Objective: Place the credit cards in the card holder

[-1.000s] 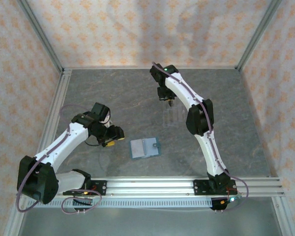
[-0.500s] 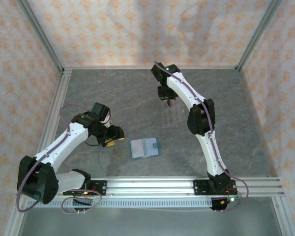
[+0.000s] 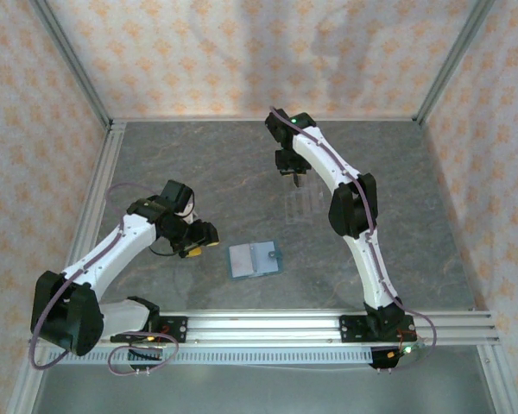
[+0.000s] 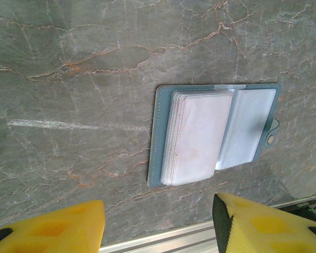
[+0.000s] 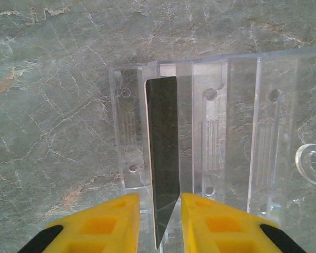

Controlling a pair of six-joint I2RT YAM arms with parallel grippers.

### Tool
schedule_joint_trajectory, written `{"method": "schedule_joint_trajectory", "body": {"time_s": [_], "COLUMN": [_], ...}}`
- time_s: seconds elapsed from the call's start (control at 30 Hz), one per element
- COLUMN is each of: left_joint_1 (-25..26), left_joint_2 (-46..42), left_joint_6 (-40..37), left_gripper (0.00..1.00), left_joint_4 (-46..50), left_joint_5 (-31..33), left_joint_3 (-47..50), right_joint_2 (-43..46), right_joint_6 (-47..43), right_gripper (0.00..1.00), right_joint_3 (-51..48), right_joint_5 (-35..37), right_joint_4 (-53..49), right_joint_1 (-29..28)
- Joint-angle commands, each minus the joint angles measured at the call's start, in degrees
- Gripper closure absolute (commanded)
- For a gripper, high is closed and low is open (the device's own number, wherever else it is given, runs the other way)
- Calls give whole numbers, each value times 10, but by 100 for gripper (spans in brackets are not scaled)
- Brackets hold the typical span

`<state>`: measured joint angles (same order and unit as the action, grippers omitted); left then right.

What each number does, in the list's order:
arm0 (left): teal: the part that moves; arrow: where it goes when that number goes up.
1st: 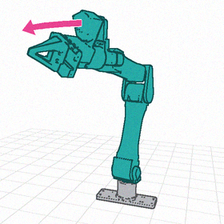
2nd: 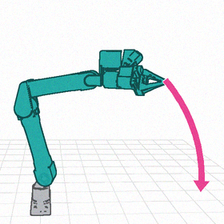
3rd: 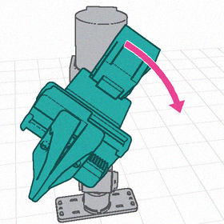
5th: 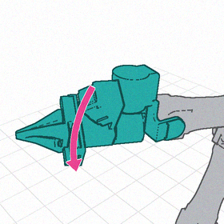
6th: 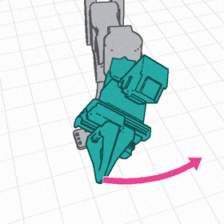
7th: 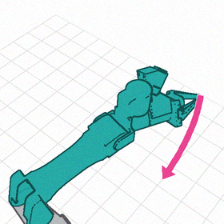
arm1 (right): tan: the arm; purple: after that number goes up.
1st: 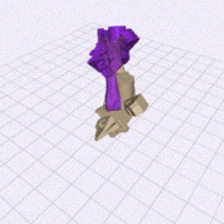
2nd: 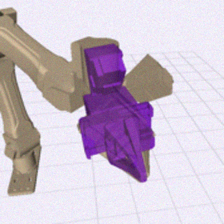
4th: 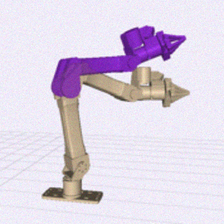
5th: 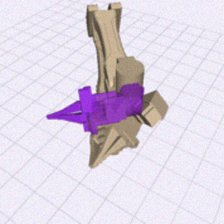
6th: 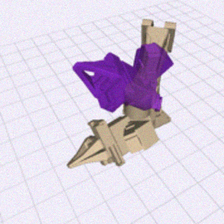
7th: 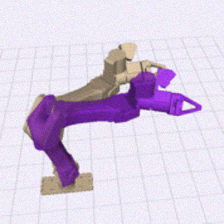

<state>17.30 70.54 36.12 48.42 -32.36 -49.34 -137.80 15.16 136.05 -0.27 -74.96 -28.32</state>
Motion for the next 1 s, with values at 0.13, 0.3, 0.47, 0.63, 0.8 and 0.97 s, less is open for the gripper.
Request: {"method": "schedule_joint_trajectory", "body": {"time_s": [0.13, 0.3, 0.47, 0.63, 0.8, 0.97], "left_joint_1": [3, 3, 3, 3, 3, 3], "left_joint_2": [1, -3, -5, -10, -15, -16], "left_joint_6": [-6, -5, -4, -2, 1, 2], "left_gripper": [43, 43, 43, 43, 43, 43], "left_joint_4": [9, 12, 15, 15, 15, 14], "left_joint_5": [6, 8, 10, 11, 12, 14], "left_joint_3": [-5, -6, -5, -3, 1, 4], "right_joint_2": [2, -9, -15, -18, -15, -14], "right_joint_6": [8, 0, -2, -5, -7, -10], "right_gripper": [73, 78, 83, 84, 90, 99], "right_joint_3": [7, 6, 4, 2, 2, 7], "right_joint_5": [4, 21, 24, 28, 30, 34], "right_joint_4": [-2, -9, -9, -9, -11, -18], "right_joint_1": [-2, -4, -5, -5, -4, -4]}}
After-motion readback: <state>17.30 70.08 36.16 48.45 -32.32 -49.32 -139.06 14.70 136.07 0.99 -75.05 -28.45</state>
